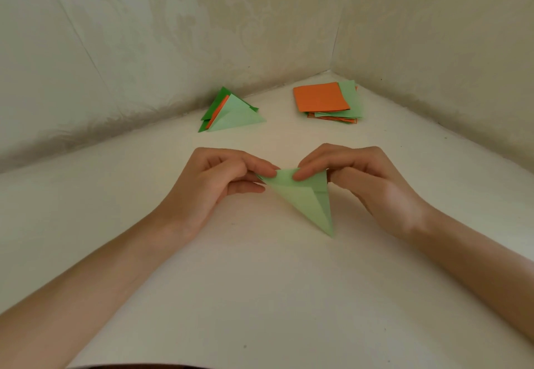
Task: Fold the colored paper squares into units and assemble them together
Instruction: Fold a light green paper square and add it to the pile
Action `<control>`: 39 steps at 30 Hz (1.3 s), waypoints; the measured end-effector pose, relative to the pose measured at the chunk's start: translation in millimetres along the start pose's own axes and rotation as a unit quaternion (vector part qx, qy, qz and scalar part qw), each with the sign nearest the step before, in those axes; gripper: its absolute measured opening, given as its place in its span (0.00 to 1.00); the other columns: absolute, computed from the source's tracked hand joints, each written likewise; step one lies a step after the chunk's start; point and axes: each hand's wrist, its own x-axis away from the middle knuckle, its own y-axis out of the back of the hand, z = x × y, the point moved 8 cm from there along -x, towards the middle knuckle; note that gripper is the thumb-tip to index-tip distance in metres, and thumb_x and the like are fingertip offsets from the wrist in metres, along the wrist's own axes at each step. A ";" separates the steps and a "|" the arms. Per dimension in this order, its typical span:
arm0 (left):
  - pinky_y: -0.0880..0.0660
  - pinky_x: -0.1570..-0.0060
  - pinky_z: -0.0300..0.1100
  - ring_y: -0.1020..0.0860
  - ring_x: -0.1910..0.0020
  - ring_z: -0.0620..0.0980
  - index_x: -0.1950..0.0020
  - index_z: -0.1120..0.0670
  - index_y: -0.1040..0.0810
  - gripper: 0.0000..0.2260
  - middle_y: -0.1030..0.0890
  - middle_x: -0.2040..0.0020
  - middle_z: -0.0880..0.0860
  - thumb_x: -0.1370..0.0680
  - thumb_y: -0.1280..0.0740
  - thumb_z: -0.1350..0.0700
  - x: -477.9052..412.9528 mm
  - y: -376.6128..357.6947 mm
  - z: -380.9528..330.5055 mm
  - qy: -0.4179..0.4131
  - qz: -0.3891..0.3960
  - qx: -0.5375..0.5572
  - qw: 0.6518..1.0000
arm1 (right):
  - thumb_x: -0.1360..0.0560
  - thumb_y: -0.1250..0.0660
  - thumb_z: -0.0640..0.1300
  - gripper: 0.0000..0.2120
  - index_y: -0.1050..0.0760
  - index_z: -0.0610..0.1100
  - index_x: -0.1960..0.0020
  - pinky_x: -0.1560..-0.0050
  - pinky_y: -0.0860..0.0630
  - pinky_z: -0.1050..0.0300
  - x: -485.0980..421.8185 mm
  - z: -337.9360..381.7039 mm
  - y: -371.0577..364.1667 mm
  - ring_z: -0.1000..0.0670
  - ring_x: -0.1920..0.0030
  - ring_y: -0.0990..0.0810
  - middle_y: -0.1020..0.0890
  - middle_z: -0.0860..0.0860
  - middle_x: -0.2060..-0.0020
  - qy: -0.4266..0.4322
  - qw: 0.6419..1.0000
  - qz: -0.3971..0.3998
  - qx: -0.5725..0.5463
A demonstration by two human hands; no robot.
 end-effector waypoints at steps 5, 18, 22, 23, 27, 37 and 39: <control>0.23 0.53 0.36 0.18 0.54 0.48 0.60 0.53 0.14 0.14 0.15 0.54 0.54 0.32 0.39 0.62 0.7 1.4 0.9 0.013 -0.002 0.001 1.000 | 0.24 0.42 0.48 0.14 0.19 0.44 0.50 0.55 0.27 0.57 -0.2 -4.3 7.9 0.44 0.54 0.23 0.19 0.44 0.54 -0.009 0.998 -0.041 -0.035; 0.22 0.57 0.39 0.21 0.64 0.46 0.55 0.56 0.23 0.09 0.17 0.64 0.49 0.32 0.29 0.66 -0.3 5.7 -4.1 -0.015 -0.061 -0.044 0.997 | 0.26 0.32 0.42 0.05 0.23 0.44 0.50 0.49 0.25 0.40 -1.6 -12.1 0.6 0.39 0.57 0.21 0.19 0.37 0.57 -0.060 0.995 -0.065 0.043; 0.22 0.62 0.35 0.20 0.66 0.44 0.57 0.57 0.22 0.08 0.17 0.65 0.49 0.32 0.29 0.68 -0.1 4.7 -1.9 0.004 -0.064 -0.026 0.998 | 0.26 0.33 0.37 0.03 0.22 0.43 0.55 0.57 0.26 0.53 -1.6 -15.3 6.6 0.50 0.62 0.23 0.19 0.37 0.60 -0.077 0.992 -0.100 0.025; 0.22 0.63 0.35 0.20 0.66 0.44 0.58 0.57 0.22 0.08 0.18 0.66 0.49 0.31 0.29 0.68 -0.4 4.5 -0.8 0.011 -0.065 -0.024 0.998 | 0.26 0.32 0.37 0.03 0.23 0.43 0.56 0.59 0.28 0.57 -1.3 -16.5 8.2 0.51 0.64 0.24 0.19 0.37 0.63 -0.081 0.990 -0.114 0.017; 0.22 0.65 0.34 0.17 0.65 0.48 0.59 0.59 0.22 0.05 0.18 0.68 0.51 0.29 0.29 0.67 -1.1 -0.1 2.8 0.019 -0.047 -0.063 0.997 | 0.26 0.32 0.39 0.07 0.25 0.50 0.58 0.69 0.37 0.71 -0.8 -17.8 19.2 0.61 0.73 0.31 0.23 0.58 0.74 -0.078 0.979 -0.164 0.089; 0.22 0.64 0.35 0.16 0.64 0.49 0.58 0.58 0.21 0.04 0.18 0.67 0.51 0.27 0.31 0.66 -4.6 -3.1 9.1 0.012 -0.023 -0.093 0.995 | 0.25 0.33 0.39 0.09 0.25 0.53 0.55 0.65 0.36 0.71 -1.6 -15.9 20.9 0.61 0.68 0.30 0.23 0.55 0.68 -0.071 0.970 -0.171 0.159; 0.23 0.63 0.34 0.17 0.65 0.47 0.58 0.57 0.20 0.03 0.18 0.66 0.50 0.27 0.30 0.64 -2.9 -3.5 6.9 -0.023 -0.030 -0.156 0.987 | 0.24 0.34 0.39 0.07 0.25 0.52 0.53 0.64 0.36 0.71 -1.6 -17.0 20.5 0.62 0.67 0.29 0.23 0.56 0.67 -0.075 0.965 -0.169 0.187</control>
